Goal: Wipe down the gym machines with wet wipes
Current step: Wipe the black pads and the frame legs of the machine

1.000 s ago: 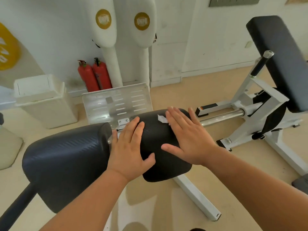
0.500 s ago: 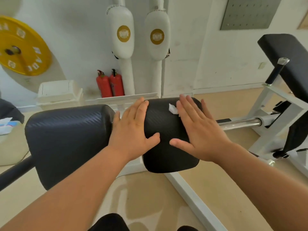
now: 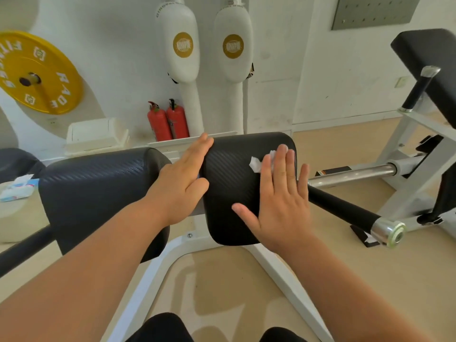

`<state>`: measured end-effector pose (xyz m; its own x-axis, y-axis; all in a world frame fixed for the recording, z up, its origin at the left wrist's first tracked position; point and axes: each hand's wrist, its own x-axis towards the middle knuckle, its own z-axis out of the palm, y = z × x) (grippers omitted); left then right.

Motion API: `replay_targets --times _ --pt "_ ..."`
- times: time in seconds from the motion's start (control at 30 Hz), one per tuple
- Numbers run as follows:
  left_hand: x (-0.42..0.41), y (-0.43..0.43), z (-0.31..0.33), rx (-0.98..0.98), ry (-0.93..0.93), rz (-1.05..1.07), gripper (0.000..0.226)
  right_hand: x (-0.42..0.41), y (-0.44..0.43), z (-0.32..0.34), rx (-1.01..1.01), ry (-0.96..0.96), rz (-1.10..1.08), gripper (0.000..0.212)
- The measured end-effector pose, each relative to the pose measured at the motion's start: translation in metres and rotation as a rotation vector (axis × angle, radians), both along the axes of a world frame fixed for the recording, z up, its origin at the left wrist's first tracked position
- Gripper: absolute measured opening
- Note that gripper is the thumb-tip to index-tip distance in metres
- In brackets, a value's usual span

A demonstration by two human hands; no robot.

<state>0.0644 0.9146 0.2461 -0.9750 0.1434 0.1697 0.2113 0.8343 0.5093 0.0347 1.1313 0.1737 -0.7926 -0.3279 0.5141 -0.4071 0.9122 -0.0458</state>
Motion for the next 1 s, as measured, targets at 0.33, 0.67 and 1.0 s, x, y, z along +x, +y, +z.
replay_targets --times 0.33,0.67,1.0 --pt "-0.006 0.0 -0.004 0.078 -0.008 0.009 0.075 0.043 -0.014 -0.065 0.204 0.073 0.275 0.099" --pt "-0.008 -0.001 -0.007 0.064 0.015 0.013 0.075 -0.006 -0.033 0.019 -0.078 -0.003 -0.029 0.105" --pt "-0.006 0.002 -0.006 0.067 0.011 0.017 0.072 0.011 0.021 -0.042 0.204 0.114 0.15 0.089"
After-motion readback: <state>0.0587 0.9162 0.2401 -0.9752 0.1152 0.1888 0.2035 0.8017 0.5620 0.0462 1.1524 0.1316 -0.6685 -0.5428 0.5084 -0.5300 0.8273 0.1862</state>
